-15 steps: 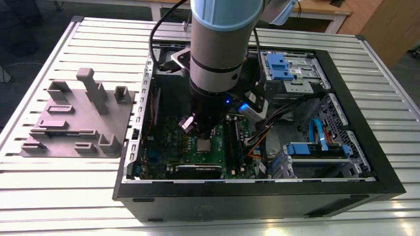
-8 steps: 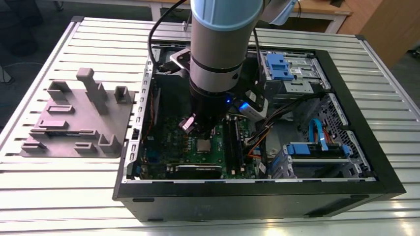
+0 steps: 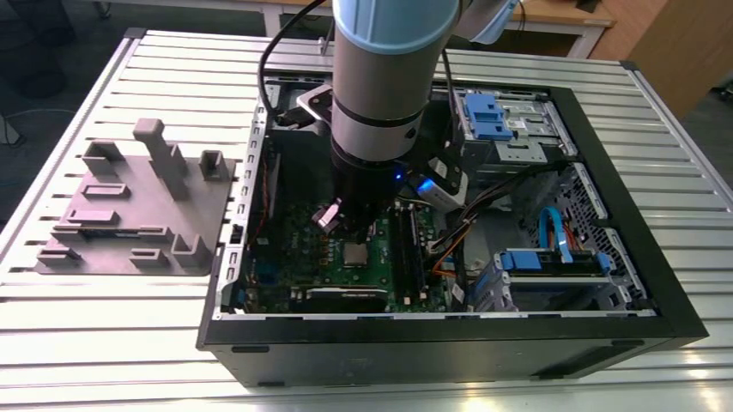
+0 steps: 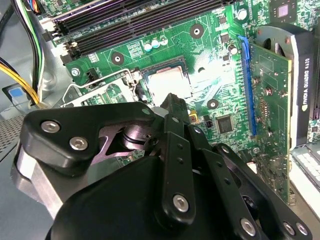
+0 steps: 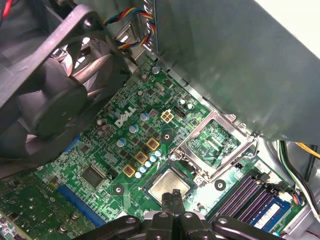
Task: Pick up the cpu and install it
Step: 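Close the cpu cover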
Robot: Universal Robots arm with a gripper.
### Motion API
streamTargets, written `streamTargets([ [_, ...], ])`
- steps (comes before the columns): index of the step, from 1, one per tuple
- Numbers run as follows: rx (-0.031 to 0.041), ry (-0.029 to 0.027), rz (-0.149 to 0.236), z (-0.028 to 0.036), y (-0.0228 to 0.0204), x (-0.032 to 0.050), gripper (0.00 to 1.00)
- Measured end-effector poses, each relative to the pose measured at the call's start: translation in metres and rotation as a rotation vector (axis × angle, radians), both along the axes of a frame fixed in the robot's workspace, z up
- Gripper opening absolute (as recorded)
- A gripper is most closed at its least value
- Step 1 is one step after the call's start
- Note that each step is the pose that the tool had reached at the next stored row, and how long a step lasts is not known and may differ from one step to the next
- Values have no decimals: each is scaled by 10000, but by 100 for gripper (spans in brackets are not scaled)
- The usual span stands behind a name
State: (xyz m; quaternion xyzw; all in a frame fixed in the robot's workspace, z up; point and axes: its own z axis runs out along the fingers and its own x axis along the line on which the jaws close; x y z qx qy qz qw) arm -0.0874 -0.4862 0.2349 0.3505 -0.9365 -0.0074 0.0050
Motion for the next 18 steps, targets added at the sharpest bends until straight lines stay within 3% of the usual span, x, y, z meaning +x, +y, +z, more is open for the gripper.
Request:
streamTargets([
  [4,-1,0,140,0,0,0,10],
  [8,1,-3,796,0,0,0,10],
  [9,21,-27,883,0,0,0,10],
  [10,73,-65,931,0,0,0,10],
  [11,175,-98,958,1,0,0,10],
  [12,300,-118,978,0,0,1,10],
  [14,450,-131,992,1,0,6,10],
  [18,478,-135,995,-2,0,27,10],
])
